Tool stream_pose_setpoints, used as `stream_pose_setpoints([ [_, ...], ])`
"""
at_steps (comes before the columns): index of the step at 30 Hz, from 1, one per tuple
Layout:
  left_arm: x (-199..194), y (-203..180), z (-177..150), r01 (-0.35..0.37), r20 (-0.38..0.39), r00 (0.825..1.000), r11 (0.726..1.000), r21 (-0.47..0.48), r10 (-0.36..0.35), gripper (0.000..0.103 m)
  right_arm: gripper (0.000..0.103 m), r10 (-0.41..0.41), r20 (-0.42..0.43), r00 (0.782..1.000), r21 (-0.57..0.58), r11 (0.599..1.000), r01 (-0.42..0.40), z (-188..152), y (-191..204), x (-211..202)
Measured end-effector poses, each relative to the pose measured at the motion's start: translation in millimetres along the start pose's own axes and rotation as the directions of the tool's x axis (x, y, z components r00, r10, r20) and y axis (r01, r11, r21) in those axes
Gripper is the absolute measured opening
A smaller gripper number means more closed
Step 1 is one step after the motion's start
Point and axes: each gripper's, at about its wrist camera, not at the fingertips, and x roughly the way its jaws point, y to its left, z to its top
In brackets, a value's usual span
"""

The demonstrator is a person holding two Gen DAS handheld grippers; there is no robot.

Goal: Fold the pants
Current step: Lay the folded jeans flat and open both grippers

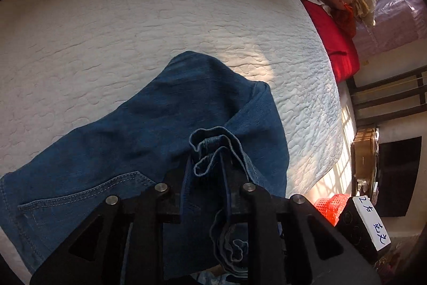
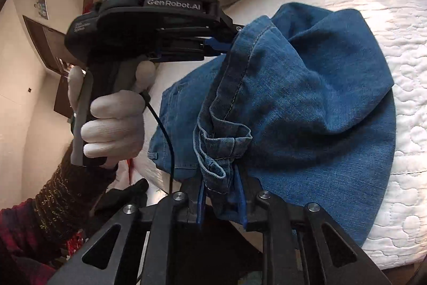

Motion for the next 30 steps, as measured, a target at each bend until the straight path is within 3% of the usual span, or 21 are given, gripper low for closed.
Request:
stream_pose_setpoints([
  [2,-5,21,-13,-0.054,0.016,0.998,0.997,-0.053,0.055,0.017,0.040,-0.065,-0.107,0.992,0.000,0.998,0.065,-3,-3,26],
  [5,-29,49,-37,-0.020,0.058,0.998,0.987,-0.162,0.030,0.018,0.040,-0.072,-0.123,0.990,-0.038,0.997,0.068,-9,2,20],
  [7,-48,58,-59,0.004,0.107,0.994,0.977,-0.212,0.019,0.023,0.041,-0.033,-0.077,0.996,-0.054,0.998,0.029,-9,6,-6],
  [9,-59,59,-87,0.040,0.148,0.989,0.968,-0.248,-0.003,0.040,0.056,-0.013,0.005,1.000,-0.057,0.998,0.014,-3,3,-41],
  [11,-60,52,-116,0.096,0.181,0.982,0.958,-0.271,-0.048,0.052,0.064,-0.046,0.089,0.995,-0.055,0.997,0.051,4,-6,-73],
  [13,-52,39,-140,0.146,0.189,0.977,0.947,-0.286,-0.094,0.053,0.064,-0.090,0.135,0.987,-0.049,0.994,0.098,25,-15,-91],
  [15,-37,21,-155,0.143,0.169,0.981,0.948,-0.285,-0.097,0.053,0.064,-0.105,0.146,0.984,-0.052,0.992,0.113,49,-18,-94],
  [18,-10,0,-162,0.091,0.131,0.990,0.949,-0.301,-0.054,0.053,0.064,-0.111,0.115,0.987,-0.072,0.990,0.120,91,-11,-69],
  [22,14,-14,-163,0.086,0.103,0.993,0.928,-0.361,-0.052,0.053,0.064,-0.139,0.031,0.990,-0.121,0.982,0.141,123,-2,-26],
  [25,29,-22,-157,-0.010,0.093,0.994,0.922,-0.386,0.050,0.053,0.064,-0.183,-0.034,0.983,-0.194,0.966,0.173,129,7,11],
  [26,35,-23,-155,-0.030,0.087,0.994,0.916,-0.399,0.070,0.053,0.063,-0.200,-0.053,0.978,-0.226,0.957,0.183,128,10,22],
  [28,41,-25,-153,-0.059,0.086,0.991,0.903,-0.425,0.106,0.049,0.038,-0.269,-0.086,0.959,-0.350,0.910,0.224,123,21,44],
  [29,41,-27,-153,-0.080,0.079,0.989,0.900,-0.428,0.126,0.042,0.019,-0.315,-0.101,0.944,-0.412,0.877,0.249,121,27,52],
  [30,39,-29,-155,-0.093,0.073,0.988,0.900,-0.425,0.137,0.027,0.020,-0.324,-0.111,0.940,-0.424,0.871,0.250,121,30,55],
])
